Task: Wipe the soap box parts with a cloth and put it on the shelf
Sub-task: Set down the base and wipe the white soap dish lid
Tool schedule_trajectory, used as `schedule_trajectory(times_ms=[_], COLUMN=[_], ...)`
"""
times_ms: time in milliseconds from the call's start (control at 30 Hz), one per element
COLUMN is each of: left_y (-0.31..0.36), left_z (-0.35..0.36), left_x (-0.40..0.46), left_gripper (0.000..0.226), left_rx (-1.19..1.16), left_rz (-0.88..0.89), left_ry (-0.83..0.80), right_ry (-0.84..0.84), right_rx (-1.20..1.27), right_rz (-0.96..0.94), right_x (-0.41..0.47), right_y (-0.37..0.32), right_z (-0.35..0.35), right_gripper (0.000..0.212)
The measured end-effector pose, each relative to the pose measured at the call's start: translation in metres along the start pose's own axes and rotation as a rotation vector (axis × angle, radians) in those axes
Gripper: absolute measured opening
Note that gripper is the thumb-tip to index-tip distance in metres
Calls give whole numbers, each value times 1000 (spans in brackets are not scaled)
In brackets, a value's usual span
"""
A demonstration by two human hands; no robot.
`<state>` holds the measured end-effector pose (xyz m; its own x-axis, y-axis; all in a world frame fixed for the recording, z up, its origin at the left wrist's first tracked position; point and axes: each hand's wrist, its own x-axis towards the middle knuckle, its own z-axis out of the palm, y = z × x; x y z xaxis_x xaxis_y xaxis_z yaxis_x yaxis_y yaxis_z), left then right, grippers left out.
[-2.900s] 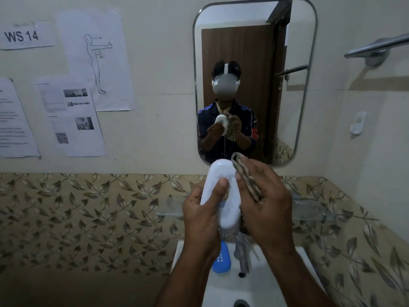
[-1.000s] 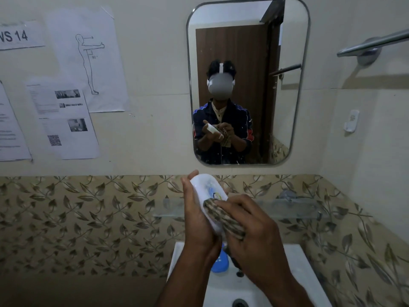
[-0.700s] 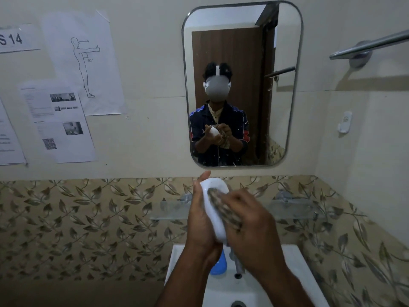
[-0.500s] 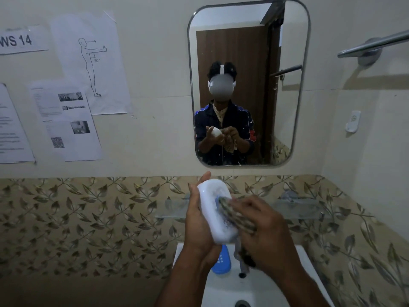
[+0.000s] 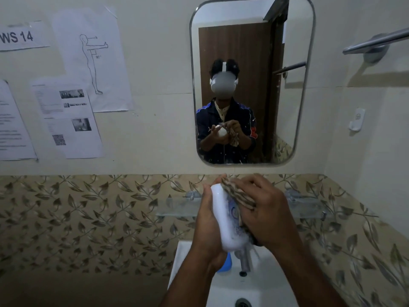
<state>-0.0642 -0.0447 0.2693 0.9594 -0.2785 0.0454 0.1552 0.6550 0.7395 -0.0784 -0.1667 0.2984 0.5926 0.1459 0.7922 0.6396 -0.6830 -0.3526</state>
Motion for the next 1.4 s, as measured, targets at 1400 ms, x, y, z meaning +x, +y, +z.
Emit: schedule_trajectory(times_ms=[1400], left_y=[20], left_z=[-14], left_x=[3], left_gripper=[55], left_rx=[-65], left_rz=[174], left_ry=[338], right_ry=[-30], right_rx=[251], right_rz=[206], right_x=[-62], right_y=[-39], right_z=[34], right_gripper=[42])
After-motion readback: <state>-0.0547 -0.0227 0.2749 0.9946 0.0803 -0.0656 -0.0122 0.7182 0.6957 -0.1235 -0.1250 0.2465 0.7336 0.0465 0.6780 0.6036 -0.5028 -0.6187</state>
